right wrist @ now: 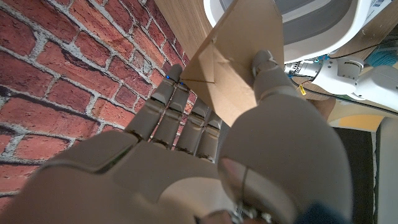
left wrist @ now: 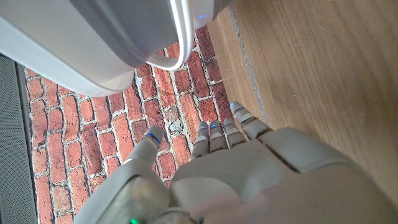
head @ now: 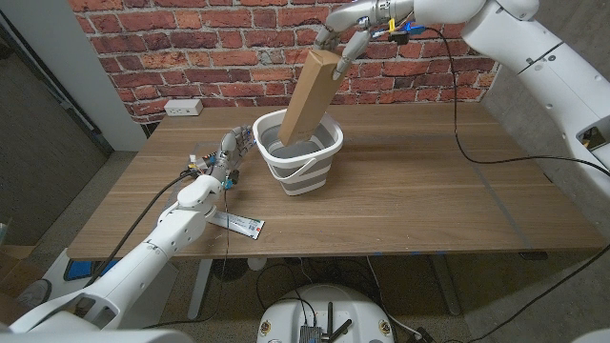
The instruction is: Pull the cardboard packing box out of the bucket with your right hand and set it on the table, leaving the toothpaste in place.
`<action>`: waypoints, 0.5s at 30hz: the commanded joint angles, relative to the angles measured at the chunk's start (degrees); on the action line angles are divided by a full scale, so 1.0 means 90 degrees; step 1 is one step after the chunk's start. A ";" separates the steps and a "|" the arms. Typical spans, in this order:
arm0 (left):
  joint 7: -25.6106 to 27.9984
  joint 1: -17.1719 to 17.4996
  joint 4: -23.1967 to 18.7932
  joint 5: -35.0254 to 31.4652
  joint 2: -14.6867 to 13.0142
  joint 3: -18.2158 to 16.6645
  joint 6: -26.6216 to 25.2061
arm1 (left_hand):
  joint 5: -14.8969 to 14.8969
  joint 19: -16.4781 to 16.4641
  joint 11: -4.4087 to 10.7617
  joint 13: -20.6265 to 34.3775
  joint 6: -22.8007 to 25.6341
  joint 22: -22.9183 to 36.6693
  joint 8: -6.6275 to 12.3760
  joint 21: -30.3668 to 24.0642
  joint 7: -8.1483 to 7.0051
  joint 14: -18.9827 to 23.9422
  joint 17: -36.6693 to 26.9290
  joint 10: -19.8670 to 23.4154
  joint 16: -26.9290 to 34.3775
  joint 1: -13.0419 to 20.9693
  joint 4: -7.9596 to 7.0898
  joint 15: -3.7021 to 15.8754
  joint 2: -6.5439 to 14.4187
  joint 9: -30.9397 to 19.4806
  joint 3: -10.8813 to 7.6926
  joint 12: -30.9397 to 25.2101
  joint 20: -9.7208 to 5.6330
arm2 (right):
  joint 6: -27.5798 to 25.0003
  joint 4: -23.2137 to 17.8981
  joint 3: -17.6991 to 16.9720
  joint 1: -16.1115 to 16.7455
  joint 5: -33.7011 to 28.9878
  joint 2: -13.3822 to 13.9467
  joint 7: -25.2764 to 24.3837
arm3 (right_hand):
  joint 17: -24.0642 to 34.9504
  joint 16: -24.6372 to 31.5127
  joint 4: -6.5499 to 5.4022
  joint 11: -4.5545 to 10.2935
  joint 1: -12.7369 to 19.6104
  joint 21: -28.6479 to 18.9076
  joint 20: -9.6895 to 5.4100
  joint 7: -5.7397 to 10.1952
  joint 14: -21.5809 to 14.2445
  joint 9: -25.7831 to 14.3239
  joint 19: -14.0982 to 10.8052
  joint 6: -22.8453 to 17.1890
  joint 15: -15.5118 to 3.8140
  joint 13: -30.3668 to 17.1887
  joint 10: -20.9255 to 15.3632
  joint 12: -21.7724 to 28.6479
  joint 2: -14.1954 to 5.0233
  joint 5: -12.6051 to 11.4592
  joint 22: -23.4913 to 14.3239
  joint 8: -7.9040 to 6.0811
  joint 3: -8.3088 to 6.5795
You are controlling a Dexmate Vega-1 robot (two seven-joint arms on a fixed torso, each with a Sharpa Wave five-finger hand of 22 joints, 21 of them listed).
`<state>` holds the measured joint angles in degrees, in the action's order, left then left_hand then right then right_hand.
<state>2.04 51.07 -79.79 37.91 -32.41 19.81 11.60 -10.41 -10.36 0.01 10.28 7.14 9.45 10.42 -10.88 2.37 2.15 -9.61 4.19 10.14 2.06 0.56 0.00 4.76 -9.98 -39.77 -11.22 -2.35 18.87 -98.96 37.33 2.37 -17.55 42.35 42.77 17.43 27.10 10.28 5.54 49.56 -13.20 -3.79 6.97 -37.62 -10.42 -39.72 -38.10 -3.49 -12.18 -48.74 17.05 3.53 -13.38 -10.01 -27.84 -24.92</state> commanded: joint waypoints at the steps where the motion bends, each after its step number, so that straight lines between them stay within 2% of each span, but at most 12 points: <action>1: 0.0037 -0.0070 -0.0004 0.0011 -0.0043 -0.0024 -0.0121 | 0.0002 -0.0051 -0.0026 0.0007 0.0064 0.0027 0.0016 0.0001 -0.0004 0.0050 -0.0018 0.0043 0.0001 -0.0038 0.0000 -0.0035 0.0385 -0.0024 -0.0034 0.0005 -0.0218 | -0.0222 -0.0361 -0.0433 0.0463 0.0526 0.0360 -0.0228 | 0.0025 -0.0003 -0.0070 0.0593 0.0725 -0.0030 -0.0790 0.0341 -0.0088 -0.0048 -0.0045 -0.1129 -0.1079 -0.0028 -0.0630 -0.0023 -0.0766 -0.0035 -0.0029 -0.0227 -0.0046; 7: -0.0035 -0.0150 0.0036 0.0019 -0.0051 0.0010 -0.0192 | 0.0003 -0.0050 -0.0021 0.0007 0.0065 0.0027 0.0016 0.0001 -0.0001 0.0046 -0.0019 0.0044 -0.0001 -0.0038 -0.0001 -0.0035 0.0385 -0.0024 -0.0038 0.0005 -0.0217 | -0.0284 -0.0426 -0.0681 0.0795 0.0880 0.0520 -0.0500 | 0.0033 -0.0005 -0.0065 0.0569 0.0744 -0.0044 -0.0790 0.0318 -0.0125 -0.0050 -0.0087 -0.1124 -0.1085 -0.0028 -0.0619 -0.0047 -0.0774 -0.0044 -0.0032 -0.0210 -0.0038; 15: -0.0001 -0.0114 -0.0045 0.0049 -0.0079 0.0012 -0.0297 | 0.0003 -0.0048 -0.0021 0.0007 0.0066 0.0027 0.0016 0.0002 -0.0001 0.0041 -0.0019 0.0034 -0.0003 -0.0038 -0.0003 -0.0030 0.0384 -0.0024 -0.0043 0.0009 -0.0222 | -0.0300 -0.0207 -0.0944 0.1148 0.1672 0.0580 -0.0763 | 0.0050 -0.0001 -0.0077 0.0499 0.0744 -0.0060 -0.0780 0.0259 -0.0194 -0.0053 -0.0135 -0.1122 -0.1064 -0.0027 -0.0652 -0.0062 -0.0785 -0.0057 -0.0037 -0.0186 -0.0012</action>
<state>1.93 50.09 -79.60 38.03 -32.80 19.74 10.11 -10.41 -10.36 0.01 10.28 7.14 9.45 10.42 -10.88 2.37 2.15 -9.61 4.19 10.14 2.06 0.56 0.00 4.76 -9.98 -39.77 -11.22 -2.35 16.77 -101.61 32.04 8.48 -9.99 46.06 39.02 17.71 27.10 10.21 5.63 49.56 -13.19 -3.79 6.35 -38.65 -10.42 -40.33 -38.72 -3.67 -12.10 -49.44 16.45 3.53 -13.39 -10.00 -27.84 -24.85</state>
